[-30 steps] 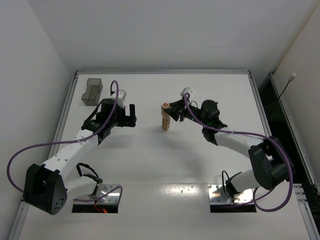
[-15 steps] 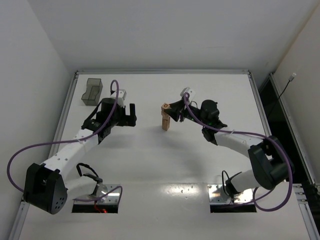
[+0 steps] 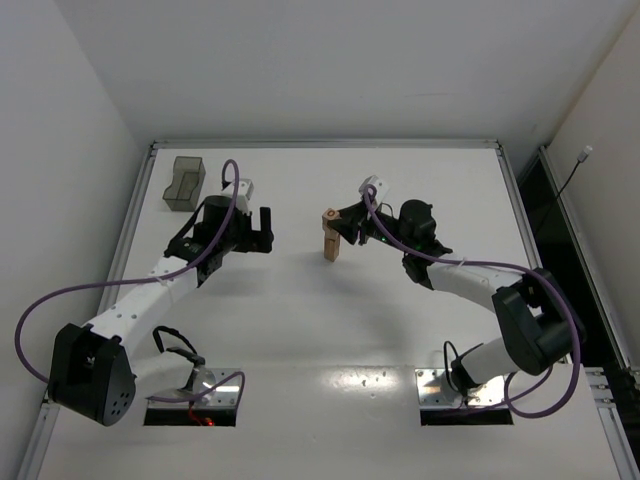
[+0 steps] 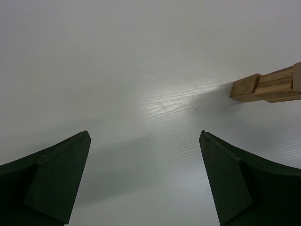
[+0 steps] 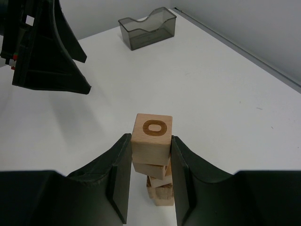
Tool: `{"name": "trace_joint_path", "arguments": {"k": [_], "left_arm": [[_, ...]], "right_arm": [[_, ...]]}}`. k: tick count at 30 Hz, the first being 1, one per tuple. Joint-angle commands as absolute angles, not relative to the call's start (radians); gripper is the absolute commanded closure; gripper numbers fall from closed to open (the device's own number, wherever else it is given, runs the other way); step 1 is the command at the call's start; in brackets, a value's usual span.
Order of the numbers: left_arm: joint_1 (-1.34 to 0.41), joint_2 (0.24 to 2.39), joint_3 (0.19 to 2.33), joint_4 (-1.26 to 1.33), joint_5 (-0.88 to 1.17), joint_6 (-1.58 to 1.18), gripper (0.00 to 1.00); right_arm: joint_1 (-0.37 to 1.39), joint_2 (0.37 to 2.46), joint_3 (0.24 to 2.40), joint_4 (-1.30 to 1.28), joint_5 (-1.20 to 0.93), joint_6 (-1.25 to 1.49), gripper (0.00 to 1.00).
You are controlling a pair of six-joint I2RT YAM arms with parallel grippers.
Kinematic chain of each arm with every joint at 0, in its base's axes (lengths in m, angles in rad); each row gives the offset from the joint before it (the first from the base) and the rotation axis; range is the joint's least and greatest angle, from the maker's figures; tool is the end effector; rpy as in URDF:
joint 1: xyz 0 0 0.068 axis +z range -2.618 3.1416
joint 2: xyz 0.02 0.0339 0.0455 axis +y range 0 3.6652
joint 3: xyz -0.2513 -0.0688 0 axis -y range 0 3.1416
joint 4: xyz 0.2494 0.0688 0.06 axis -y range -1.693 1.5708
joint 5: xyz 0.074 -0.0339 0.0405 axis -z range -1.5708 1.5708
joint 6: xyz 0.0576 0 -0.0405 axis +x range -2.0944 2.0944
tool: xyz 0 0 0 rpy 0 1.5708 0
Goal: Build the wood block tower
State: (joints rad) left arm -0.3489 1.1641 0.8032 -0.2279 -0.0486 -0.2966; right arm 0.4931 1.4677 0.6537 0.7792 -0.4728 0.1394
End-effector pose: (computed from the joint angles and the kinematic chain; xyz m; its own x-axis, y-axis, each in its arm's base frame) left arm 0.2683 -0.0946 0.2393 -0.5878 -0.0968 -0.8032 0.1377 0.9664 -0.2173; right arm 0.2820 0.1813 0.2190 -0.1446 0.0627 -0.9875 -0.8101 0.5656 0.1546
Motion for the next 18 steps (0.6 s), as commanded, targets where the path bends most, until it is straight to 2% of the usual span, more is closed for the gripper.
{"name": "trace_joint_path", "arguments": {"k": [1, 6, 11, 14, 18], "left_arm": [[-0.36, 1.163, 0.841, -0.184, -0.049, -0.302, 0.0], [-0.36, 1.163, 0.841, -0.184, -0.049, -0.302, 0.0], [-0.36, 1.172, 0.841, -0.184, -0.049, -0.293, 0.0], [-0.36, 1.172, 0.841, -0.184, -0.049, -0.293, 0.0], [-0.37, 1.172, 0.841, -0.184, -0.049, -0.293, 0.0]], "right_arm": [[0.488, 1.477, 0.664, 0.827, -0.476, 0.141, 0.89], [0.488, 1.477, 0.664, 0.827, -0.476, 0.141, 0.68], [0.488, 1.477, 0.664, 0.827, -0.466, 0.141, 0.37], [0.488, 1.468, 0.664, 0.818, -0.466, 0.132, 0.26], [0.488, 1.468, 0.664, 0.818, -0.466, 0.132, 0.23]]}}
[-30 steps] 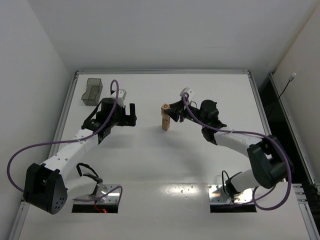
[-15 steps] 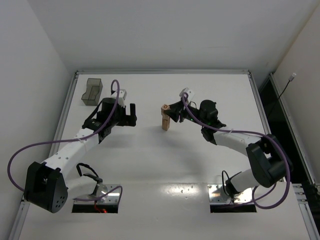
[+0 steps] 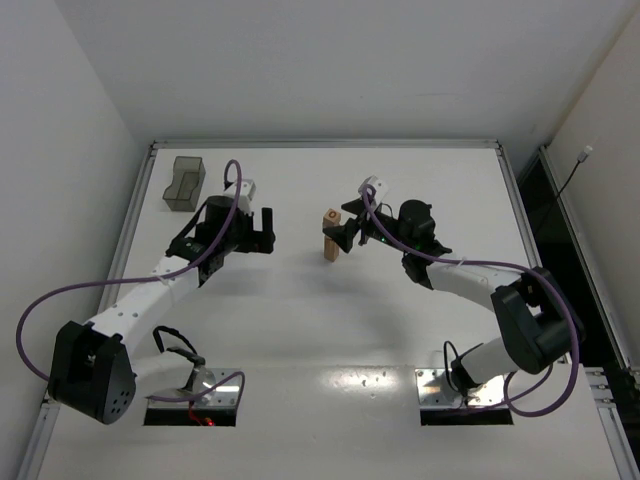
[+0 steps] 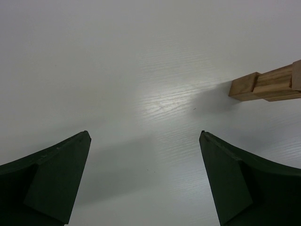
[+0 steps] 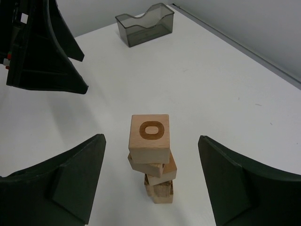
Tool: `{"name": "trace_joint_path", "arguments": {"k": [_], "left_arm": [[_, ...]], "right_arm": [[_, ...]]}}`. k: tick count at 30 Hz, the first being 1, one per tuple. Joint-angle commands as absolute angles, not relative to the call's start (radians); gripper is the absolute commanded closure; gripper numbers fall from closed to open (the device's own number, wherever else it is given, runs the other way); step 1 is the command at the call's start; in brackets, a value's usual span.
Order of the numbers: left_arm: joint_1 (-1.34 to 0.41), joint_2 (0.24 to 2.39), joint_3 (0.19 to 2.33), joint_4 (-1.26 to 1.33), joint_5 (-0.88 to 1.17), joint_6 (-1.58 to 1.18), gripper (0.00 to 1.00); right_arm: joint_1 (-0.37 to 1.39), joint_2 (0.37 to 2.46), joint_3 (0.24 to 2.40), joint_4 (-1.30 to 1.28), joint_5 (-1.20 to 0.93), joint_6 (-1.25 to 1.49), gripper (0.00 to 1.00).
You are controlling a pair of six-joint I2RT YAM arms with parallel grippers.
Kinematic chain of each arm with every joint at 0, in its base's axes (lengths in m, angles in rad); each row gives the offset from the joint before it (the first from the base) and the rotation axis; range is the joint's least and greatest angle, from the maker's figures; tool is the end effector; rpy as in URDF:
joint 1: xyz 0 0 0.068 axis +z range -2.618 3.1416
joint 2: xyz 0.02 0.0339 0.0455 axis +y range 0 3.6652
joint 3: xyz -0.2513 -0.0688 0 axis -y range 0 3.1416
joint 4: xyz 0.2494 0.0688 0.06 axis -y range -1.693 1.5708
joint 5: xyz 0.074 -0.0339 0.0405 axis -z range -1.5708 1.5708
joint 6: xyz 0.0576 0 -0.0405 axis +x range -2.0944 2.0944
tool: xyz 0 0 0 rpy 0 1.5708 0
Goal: Build the wood block tower
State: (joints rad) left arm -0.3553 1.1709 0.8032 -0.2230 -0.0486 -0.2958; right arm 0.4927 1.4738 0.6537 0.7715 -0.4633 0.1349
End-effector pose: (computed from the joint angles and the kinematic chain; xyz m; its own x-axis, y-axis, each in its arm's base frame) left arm 0.2688 -0.0968 0.2381 -0.5897 -0.0917 -0.8024 0.1440 0.9657 -0.2162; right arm 0.2830 0.1812 0.2161 -0.1522 0.0548 -0.9868 -0.8033 0.5749 0.1558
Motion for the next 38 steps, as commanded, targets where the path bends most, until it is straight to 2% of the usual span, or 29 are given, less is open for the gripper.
{"name": "trace_joint_path", "arguments": {"k": [1, 6, 12, 18, 20, 24, 32, 38], "left_arm": [[-0.37, 1.172, 0.841, -0.184, -0.049, -0.293, 0.0], [-0.37, 1.161, 0.841, -0.184, -0.078, -0.293, 0.0], [-0.37, 1.118, 0.809, -0.227, -0.152, -0.293, 0.0], [-0.35, 1.135, 0.818, -0.327, -0.224, -0.23, 0.0], [-0.339, 1.144, 0.836, -0.351, -0.238, -0.221, 0.0], [-0.33, 1.144, 0.824, -0.341, -0.25, -0.209, 0.0], [-0.33, 1.144, 0.792, -0.293, -0.218, -0.209, 0.0], [-0.33, 1.144, 0.792, -0.293, -0.218, -0.199, 0.0]], "right_arm": [[0.488, 1.459, 0.664, 0.818, -0.466, 0.123, 0.23], [0.488, 1.422, 0.641, 0.808, -0.476, 0.058, 0.19], [0.43, 1.277, 0.583, 0.632, -0.43, -0.052, 0.19], [0.351, 1.082, 0.615, 0.234, -0.299, -0.133, 0.19], [0.315, 1.071, 0.658, 0.027, -0.261, -0.156, 0.18], [0.238, 1.049, 0.67, -0.187, -0.184, -0.247, 0.15], [0.083, 1.031, 0.614, -0.219, -0.155, -0.235, 0.14], [0.029, 1.031, 0.624, -0.219, -0.187, -0.215, 0.14]]}}
